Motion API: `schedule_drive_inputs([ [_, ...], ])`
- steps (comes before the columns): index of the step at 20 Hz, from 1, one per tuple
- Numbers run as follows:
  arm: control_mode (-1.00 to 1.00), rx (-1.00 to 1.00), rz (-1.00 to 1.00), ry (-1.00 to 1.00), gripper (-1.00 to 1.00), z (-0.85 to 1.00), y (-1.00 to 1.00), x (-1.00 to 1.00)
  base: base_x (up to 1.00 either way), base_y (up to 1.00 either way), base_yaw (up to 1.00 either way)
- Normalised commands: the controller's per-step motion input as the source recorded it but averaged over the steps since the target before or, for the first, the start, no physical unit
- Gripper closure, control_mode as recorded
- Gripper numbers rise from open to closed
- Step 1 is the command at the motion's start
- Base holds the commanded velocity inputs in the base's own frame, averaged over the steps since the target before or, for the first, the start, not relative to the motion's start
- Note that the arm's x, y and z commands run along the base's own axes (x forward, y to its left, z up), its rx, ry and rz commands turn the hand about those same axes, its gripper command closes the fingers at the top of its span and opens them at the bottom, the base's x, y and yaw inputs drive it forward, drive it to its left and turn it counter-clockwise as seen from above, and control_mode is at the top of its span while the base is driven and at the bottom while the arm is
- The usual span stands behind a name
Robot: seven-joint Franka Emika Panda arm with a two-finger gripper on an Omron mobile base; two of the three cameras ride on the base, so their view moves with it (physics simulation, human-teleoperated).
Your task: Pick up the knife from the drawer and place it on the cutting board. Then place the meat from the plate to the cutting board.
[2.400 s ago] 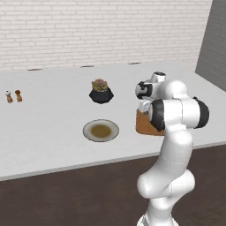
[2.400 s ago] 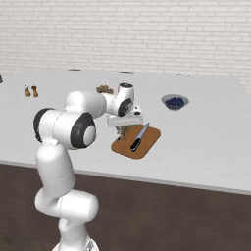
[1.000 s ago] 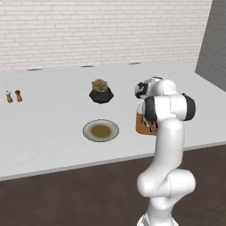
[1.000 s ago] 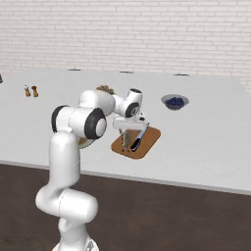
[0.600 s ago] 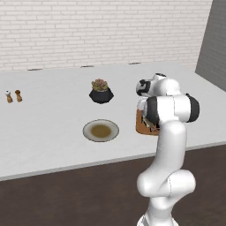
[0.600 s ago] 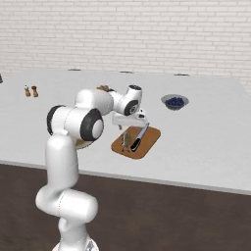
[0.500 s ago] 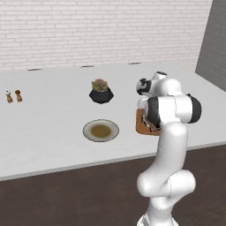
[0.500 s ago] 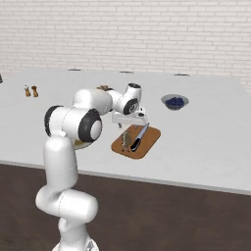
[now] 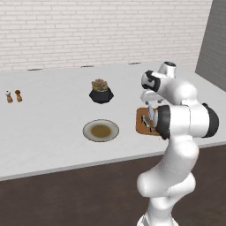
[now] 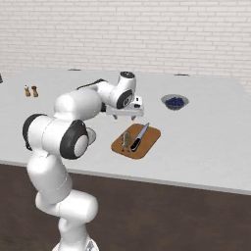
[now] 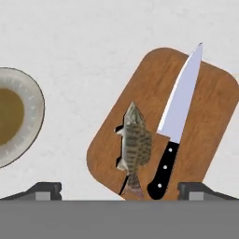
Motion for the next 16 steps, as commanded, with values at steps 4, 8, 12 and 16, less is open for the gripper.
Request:
schedule_drive_inputs([
  [4, -1.00, 0.00, -0.02, -0.22, -1.00, 0.80, 0.28, -0.99, 0.00, 0.00, 0.00],
  [8, -1.00, 0.00, -0.03, -0.20, -1.00, 0.80, 0.24, -1.00, 0.00, 0.00, 0.00],
  [12, -1.00, 0.00, -0.04, -0.19, -1.00, 0.76, 0.19, -1.00, 0.00, 0.00, 0.00],
  [16, -1.00, 0.00, -0.03, -0.17, -1.00, 0.76, 0.23, -0.99, 0.00, 0.00, 0.00],
])
